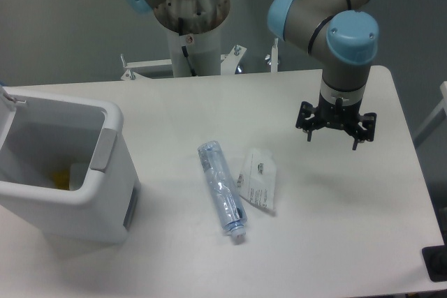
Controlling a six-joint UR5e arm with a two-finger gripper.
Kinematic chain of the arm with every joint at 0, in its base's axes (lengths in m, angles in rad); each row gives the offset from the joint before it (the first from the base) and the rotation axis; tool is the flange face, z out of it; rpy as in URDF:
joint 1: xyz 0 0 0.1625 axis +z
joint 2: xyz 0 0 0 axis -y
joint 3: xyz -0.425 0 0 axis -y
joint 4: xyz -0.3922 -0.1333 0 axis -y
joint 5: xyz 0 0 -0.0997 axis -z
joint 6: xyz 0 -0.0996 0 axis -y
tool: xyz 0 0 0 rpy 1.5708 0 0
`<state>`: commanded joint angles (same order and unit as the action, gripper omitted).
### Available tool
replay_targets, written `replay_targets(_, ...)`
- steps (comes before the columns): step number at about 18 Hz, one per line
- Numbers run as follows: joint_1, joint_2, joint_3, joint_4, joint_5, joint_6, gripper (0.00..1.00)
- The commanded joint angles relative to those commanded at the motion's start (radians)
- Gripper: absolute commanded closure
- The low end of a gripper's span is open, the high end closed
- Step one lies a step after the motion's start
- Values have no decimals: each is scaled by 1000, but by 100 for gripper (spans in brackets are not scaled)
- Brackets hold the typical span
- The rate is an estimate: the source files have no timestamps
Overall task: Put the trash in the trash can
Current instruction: 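Lower the gripper toward the clear plastic wrapper beside the bottle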
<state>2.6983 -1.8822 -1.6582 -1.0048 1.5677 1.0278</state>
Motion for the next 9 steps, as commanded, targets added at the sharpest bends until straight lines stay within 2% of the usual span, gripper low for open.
replay_targets(6,-12,0,-26,17,-2,-24,0)
replay_targets(9,-29,-2,-47,76,-2,-67,0)
